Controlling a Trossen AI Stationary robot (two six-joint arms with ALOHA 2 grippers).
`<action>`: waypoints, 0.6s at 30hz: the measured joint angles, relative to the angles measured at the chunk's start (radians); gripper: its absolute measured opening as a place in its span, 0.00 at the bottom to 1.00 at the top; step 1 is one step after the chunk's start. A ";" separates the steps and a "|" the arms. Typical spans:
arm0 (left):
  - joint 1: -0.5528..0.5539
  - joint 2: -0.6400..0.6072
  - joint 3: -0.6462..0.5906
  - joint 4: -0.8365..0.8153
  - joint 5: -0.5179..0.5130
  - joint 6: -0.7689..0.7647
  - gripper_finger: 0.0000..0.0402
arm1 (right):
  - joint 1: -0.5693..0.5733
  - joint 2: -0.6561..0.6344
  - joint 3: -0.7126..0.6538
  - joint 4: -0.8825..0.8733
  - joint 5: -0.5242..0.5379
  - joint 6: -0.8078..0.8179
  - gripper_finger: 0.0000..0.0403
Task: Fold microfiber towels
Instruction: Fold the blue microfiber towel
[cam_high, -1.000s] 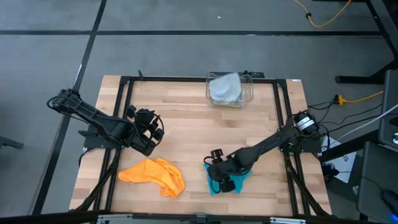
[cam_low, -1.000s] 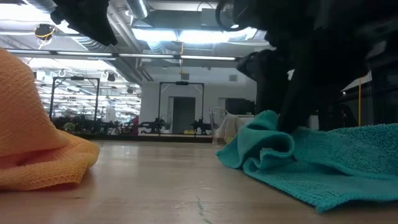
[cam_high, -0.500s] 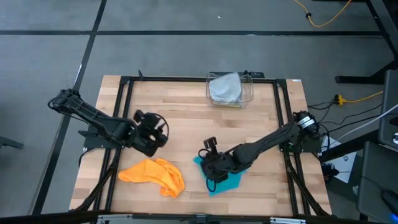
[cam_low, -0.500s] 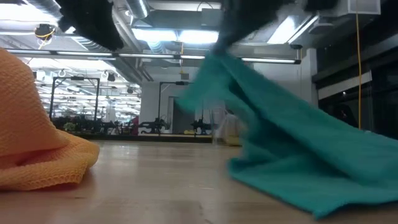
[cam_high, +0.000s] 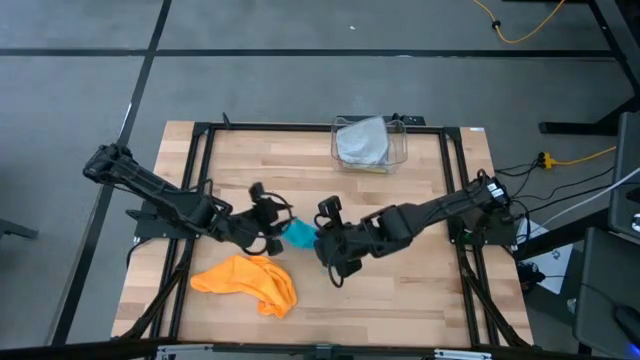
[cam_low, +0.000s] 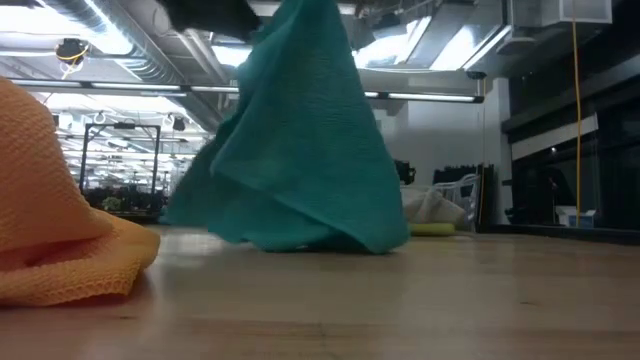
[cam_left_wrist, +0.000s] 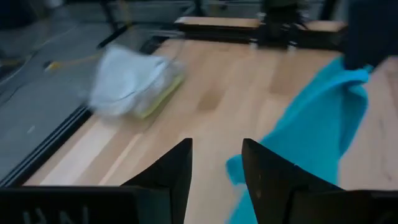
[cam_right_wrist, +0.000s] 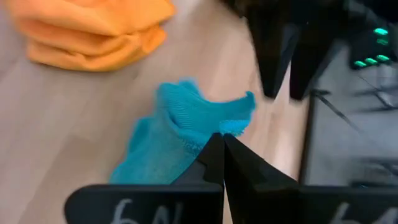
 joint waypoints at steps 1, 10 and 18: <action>0.006 0.013 -0.009 0.051 0.028 0.049 0.33 | -0.009 0.000 0.001 0.005 -0.037 -0.010 0.00; 0.087 0.087 -0.013 0.198 0.214 0.189 0.33 | -0.042 0.000 -0.001 0.016 -0.102 -0.019 0.00; 0.096 0.059 -0.013 0.190 0.301 0.198 0.34 | -0.041 0.000 0.000 -0.052 -0.104 0.013 0.00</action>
